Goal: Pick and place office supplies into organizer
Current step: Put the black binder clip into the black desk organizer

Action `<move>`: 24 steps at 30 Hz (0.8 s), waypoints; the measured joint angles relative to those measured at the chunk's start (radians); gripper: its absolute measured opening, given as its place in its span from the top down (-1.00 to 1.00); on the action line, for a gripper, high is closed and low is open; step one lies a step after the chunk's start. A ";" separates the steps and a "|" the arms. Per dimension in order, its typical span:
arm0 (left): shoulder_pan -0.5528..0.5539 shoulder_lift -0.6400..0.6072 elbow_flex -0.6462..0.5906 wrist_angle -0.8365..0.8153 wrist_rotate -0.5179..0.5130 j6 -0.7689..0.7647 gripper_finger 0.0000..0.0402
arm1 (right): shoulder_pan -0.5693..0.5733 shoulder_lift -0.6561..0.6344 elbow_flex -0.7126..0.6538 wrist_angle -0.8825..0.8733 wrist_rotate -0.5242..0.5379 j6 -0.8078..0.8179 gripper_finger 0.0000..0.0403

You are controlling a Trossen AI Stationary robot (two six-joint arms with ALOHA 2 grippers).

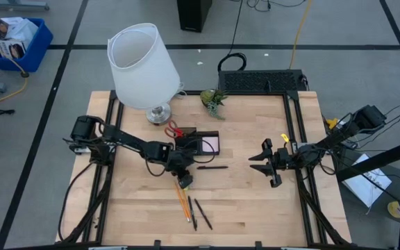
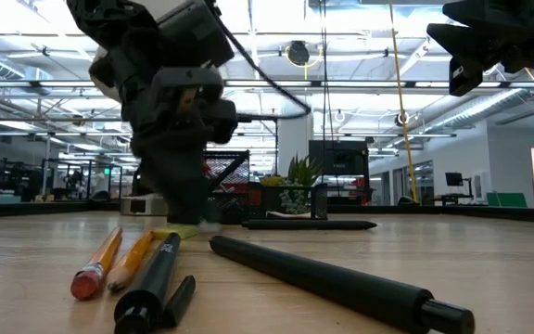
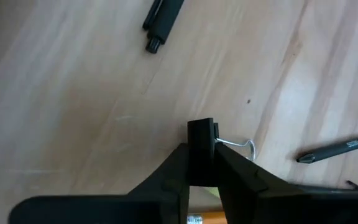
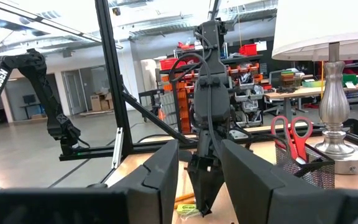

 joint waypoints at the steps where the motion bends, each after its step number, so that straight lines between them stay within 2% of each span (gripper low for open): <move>1: 0.002 -0.009 0.000 0.004 -0.001 0.002 0.60 | 0.000 0.000 0.000 0.000 0.000 0.000 0.42; 5: 0.018 -0.071 0.002 -0.008 -0.030 0.007 0.60 | 0.000 0.000 0.000 0.000 0.000 0.000 0.42; 13: 0.079 -0.190 0.003 -0.062 -0.207 -0.003 0.72 | 0.000 0.000 0.000 -0.001 0.000 0.000 0.42; 19: 0.142 -0.199 0.003 -0.077 -0.264 -0.059 0.62 | 0.000 0.000 0.000 -0.001 0.000 0.000 0.42; 24: 0.151 -0.190 0.002 -0.104 -0.305 -0.071 0.67 | 0.000 0.000 0.000 -0.001 0.000 0.000 0.42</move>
